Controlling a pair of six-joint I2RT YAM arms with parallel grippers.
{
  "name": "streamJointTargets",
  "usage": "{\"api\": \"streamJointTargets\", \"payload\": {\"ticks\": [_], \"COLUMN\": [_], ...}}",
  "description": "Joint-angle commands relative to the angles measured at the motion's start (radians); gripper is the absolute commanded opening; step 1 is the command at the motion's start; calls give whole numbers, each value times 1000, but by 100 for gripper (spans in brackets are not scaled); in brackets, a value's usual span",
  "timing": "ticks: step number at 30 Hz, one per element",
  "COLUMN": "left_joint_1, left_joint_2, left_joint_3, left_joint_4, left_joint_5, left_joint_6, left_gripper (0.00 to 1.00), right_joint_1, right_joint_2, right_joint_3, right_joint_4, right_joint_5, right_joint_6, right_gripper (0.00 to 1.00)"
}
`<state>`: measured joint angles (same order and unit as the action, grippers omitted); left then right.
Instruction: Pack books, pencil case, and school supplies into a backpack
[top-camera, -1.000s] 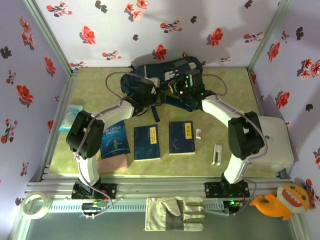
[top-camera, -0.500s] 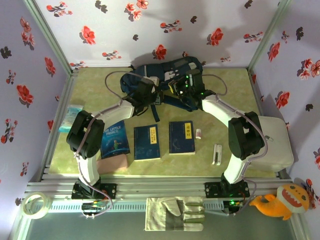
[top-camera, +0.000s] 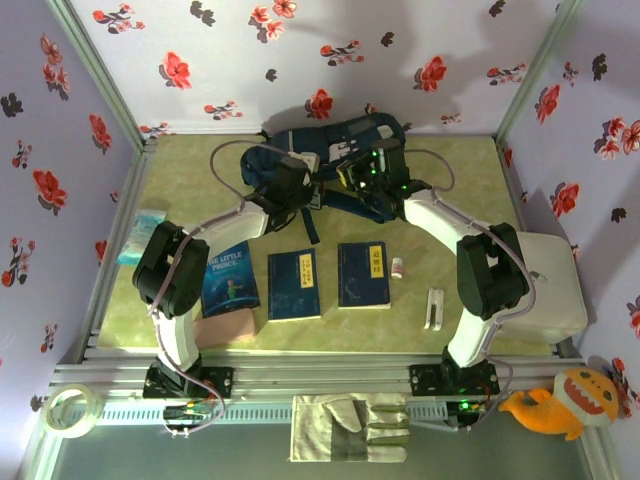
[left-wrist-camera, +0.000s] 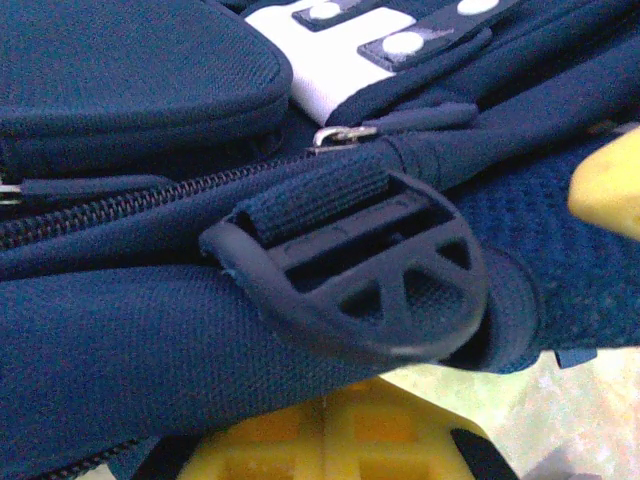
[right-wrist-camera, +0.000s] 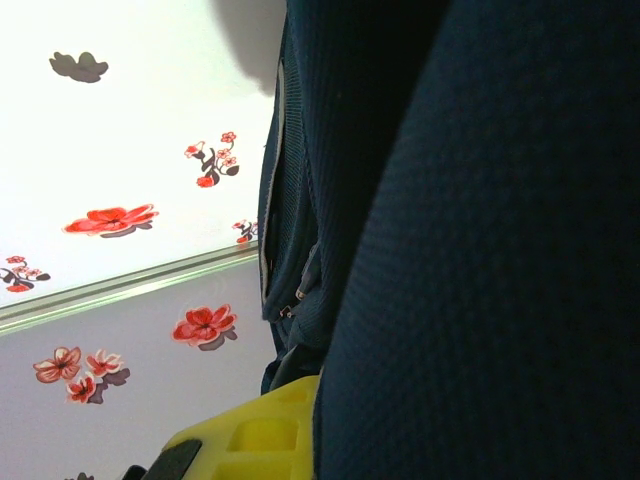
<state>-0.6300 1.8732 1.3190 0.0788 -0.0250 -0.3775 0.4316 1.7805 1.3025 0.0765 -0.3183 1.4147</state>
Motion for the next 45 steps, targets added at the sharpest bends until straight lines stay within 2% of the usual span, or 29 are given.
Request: {"api": "streamJointTargets", "payload": {"ticks": [1,6,11,19,27,32,39,41,42,45], "left_joint_1": [27,84,97,138,224,246,239,238,232,211], "left_joint_2": [-61,-122,-159,-198,-270,-321,-318,-299,-287,-243], "left_joint_3": [-53,-153,-170,-219,-278,-289,-274,-272,-269,-250], "left_joint_4": [37,69,29,0,-71,-86,-78,-93,-103,-133], "left_joint_5": [-6,86,115,114,113,54,89,161,201,276], "left_joint_6": [37,29,63,113,201,265,219,197,183,123], "left_gripper": [0,0,0,0,0,0,0,0,3,26], "right_joint_1": [-9,-21,-21,-34,-93,-125,-138,-136,-137,-137], "right_joint_2": [-82,-104,-112,-136,-172,-157,-88,-81,-82,-90], "right_joint_3": [5,-23,-44,-81,-171,-180,-131,-132,-133,-128], "right_joint_4": [49,26,13,-63,-118,-138,-150,-129,-120,-113], "right_joint_5": [-21,-2,10,58,119,123,88,66,58,46], "right_joint_6": [3,-12,-18,-71,-129,-155,-180,-167,-161,-158], "right_gripper": [8,6,5,3,3,3,2,1,1,1]}}
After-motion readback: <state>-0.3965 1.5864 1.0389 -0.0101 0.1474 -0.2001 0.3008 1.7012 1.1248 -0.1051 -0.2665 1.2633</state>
